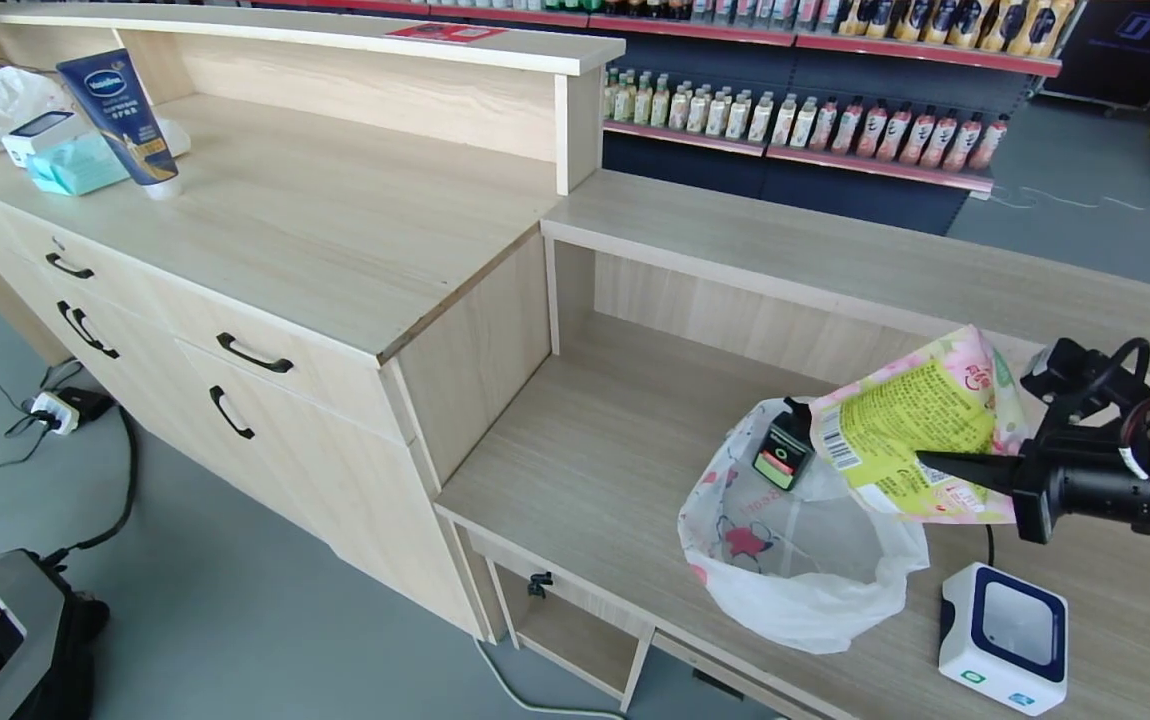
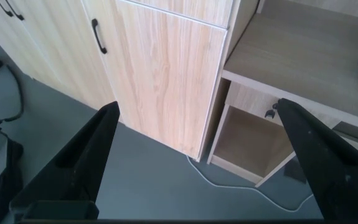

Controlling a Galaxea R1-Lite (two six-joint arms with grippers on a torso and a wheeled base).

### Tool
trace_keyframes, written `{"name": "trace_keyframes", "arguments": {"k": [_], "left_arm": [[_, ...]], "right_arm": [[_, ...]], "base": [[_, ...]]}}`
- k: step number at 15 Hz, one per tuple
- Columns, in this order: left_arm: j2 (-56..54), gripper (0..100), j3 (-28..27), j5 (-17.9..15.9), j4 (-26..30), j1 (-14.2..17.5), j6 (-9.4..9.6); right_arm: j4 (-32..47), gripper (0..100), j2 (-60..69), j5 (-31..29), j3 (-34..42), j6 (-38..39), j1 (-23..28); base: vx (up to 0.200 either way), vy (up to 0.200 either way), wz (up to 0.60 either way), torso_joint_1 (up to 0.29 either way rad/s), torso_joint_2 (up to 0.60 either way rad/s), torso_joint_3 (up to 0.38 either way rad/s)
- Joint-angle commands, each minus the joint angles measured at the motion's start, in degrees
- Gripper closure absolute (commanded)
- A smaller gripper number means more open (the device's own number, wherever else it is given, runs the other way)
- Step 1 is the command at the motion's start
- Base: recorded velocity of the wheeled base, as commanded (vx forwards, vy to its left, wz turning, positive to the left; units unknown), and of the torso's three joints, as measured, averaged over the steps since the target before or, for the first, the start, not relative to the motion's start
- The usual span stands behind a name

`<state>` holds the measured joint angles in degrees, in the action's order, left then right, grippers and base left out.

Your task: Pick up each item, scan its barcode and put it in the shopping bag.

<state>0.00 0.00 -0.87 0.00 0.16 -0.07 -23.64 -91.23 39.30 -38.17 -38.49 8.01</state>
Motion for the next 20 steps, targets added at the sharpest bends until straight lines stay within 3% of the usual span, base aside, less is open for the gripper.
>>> {"name": "trace_keyframes", "arguments": {"k": [1,5,20], "left_arm": [[0.09,0,0.0,-0.01,0.0,0.02,-0.01],[0.0,0,0.0,-0.01,0.0,0.02,-0.01],[0.09,0,0.0,0.07,0.0,0.02,-0.01]], "right_arm": [[0.08,100,-3.34,0.95,0.82,-0.98,1.31],[-0.44,100,-6.41,4.47,2.57,-7.48,1.4],[-9.32,100,-17.66,4.73,3.98,-8.8,-1.51]], "base": [[0.0,0.0,0.0,0.0,0.0,0.0],[0.0,0.0,0.0,0.0,0.0,0.0],[0.0,0.0,0.0,0.0,0.0,0.0]]}}
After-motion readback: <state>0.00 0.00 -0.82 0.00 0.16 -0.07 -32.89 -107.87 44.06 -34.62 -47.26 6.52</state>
